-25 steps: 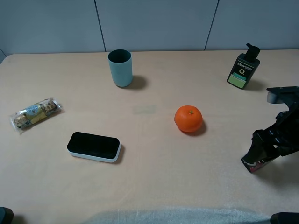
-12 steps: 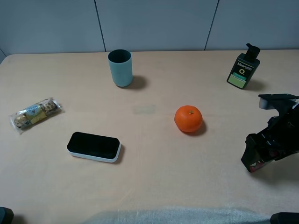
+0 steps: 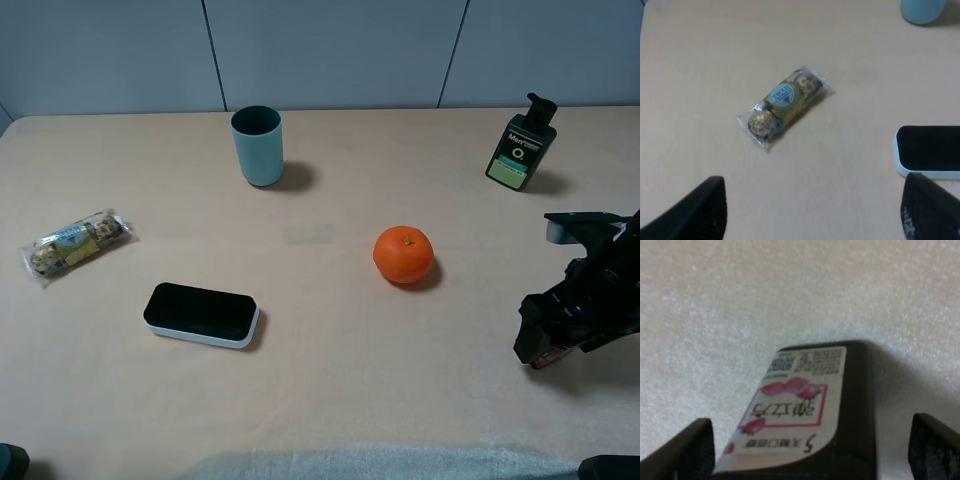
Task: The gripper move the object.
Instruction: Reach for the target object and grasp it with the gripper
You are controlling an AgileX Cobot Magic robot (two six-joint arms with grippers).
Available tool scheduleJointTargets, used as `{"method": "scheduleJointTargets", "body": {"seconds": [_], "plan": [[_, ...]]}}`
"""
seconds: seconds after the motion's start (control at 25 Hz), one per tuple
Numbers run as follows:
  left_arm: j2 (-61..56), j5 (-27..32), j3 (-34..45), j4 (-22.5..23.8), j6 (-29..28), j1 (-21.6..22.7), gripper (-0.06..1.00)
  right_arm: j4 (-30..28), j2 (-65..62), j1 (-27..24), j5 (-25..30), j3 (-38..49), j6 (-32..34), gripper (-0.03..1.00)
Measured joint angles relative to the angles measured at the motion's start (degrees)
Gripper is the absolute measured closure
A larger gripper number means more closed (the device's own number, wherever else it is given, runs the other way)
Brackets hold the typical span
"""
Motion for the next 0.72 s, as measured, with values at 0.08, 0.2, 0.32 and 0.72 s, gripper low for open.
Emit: {"method": "scheduleJointTargets", "body": {"seconds": [0.08, 0.2, 0.32, 0.72], "plan": [[0.0, 0.0, 0.0, 0.0, 0.0, 0.0, 0.23, 0.0, 0.0, 0.0, -0.1, 0.0, 0.0, 0.38], [0.0, 0.0, 0.0, 0.0, 0.0, 0.0, 0.23, 0.0, 0.0, 0.0, -0.6, 0.0, -0.2, 0.38], [0.0, 0.0, 0.0, 0.0, 0.0, 0.0, 0.23, 0.0, 0.1, 0.0, -1.0, 0.0, -0.3, 0.38], [0.0, 0.0, 0.0, 0.0, 0.0, 0.0, 0.23, 0.0, 0.1, 0.0, -1.1, 0.0, -0.4, 0.43]]}}
